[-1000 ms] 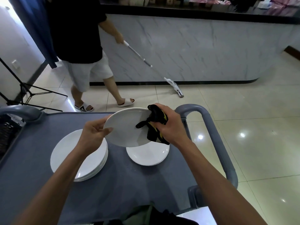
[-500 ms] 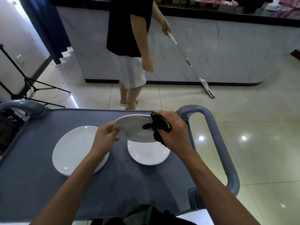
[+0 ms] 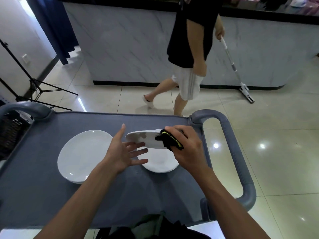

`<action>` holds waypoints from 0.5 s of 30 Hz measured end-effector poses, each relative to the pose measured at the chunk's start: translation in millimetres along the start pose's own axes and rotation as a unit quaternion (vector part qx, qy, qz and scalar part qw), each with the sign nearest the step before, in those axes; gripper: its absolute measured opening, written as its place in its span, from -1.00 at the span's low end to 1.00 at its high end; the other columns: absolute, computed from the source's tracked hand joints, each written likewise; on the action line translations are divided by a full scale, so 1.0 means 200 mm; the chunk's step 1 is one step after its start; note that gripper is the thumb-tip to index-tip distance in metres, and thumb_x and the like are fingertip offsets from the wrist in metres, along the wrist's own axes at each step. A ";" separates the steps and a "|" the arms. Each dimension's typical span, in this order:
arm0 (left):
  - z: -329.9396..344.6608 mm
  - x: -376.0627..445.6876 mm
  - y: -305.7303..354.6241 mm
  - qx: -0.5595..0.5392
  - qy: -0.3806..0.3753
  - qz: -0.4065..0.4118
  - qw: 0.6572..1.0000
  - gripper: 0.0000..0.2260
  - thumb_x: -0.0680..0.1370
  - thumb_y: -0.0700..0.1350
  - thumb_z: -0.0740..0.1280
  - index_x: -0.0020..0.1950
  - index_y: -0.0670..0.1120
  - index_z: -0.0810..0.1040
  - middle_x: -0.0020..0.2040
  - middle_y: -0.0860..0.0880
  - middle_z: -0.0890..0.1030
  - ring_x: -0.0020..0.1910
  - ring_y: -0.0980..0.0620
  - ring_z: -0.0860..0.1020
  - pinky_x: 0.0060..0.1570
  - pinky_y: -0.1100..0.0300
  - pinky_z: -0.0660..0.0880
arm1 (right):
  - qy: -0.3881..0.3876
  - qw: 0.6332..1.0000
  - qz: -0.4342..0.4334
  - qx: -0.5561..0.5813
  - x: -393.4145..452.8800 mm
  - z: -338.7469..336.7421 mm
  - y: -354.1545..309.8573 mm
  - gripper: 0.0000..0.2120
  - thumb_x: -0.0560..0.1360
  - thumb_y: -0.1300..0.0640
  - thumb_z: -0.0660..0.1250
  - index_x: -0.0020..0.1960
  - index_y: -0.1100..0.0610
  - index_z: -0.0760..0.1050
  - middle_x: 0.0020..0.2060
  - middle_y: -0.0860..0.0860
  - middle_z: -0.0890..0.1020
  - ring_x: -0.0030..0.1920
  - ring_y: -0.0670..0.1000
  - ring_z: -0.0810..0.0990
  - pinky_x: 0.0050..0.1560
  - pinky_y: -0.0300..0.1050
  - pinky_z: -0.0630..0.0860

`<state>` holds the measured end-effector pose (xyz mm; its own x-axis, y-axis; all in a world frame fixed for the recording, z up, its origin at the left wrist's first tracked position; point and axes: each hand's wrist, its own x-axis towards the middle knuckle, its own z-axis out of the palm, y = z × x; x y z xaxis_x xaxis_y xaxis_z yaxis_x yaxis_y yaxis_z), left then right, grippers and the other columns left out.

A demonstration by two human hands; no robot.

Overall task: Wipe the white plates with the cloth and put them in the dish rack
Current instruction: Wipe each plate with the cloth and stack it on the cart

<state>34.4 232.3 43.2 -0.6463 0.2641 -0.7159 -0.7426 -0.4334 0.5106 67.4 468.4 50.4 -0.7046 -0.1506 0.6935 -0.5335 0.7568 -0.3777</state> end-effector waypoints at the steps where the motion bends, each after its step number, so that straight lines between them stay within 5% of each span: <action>1: 0.01 0.00 -0.01 0.001 -0.003 0.001 1.000 -0.29 0.45 0.34 0.39 0.25 -0.26 0.49 0.16 -0.23 0.67 0.05 -0.32 0.67 -0.04 -0.37 0.57 | 0.000 1.000 -0.011 -0.005 -0.01 0.00 -0.01 -0.64 0.46 0.29 0.49 0.24 0.15 0.62 0.00 0.11 0.62 -0.01 0.14 0.57 -0.01 -0.04 0.51; 8: 0.05 0.01 -0.04 -0.071 -0.022 0.046 0.996 -0.92 0.55 -0.22 0.30 -0.05 -0.24 0.50 0.02 -0.29 0.62 0.02 -0.33 0.67 -0.15 -0.13 0.65 | 0.001 0.999 -0.043 -0.016 -0.08 -0.01 0.01 -0.66 0.44 0.38 0.48 0.19 0.17 0.65 0.00 0.15 0.63 -0.01 0.19 0.58 -0.01 0.04 0.52; 10: 0.06 0.02 -0.06 -0.077 -0.006 0.082 0.994 -0.94 0.56 -0.27 0.29 -0.10 -0.25 0.50 -0.05 -0.27 0.64 -0.05 -0.25 0.70 -0.15 -0.08 0.66 | -0.002 0.999 -0.042 -0.012 -0.11 -0.02 0.01 -0.65 0.44 0.41 0.46 0.18 0.17 0.66 0.01 0.16 0.63 0.00 0.21 0.58 0.00 0.07 0.51; 15: 0.08 0.03 -0.08 -0.069 0.016 0.114 0.991 -0.77 0.58 -0.30 0.25 0.20 -0.37 0.53 0.09 -0.25 0.65 0.00 -0.12 0.67 -0.14 0.06 0.67 | -0.028 0.998 -0.046 -0.017 -0.17 -0.06 0.01 -0.68 0.46 0.38 0.46 0.18 0.18 0.66 0.05 0.18 0.63 0.10 0.22 0.59 0.08 0.13 0.49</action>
<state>39.4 255.3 38.1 -0.7874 0.1197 -0.6047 -0.5453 -0.5927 0.5928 95.1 482.6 32.8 -0.6791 -0.2538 0.6888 -0.5807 0.7597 -0.2925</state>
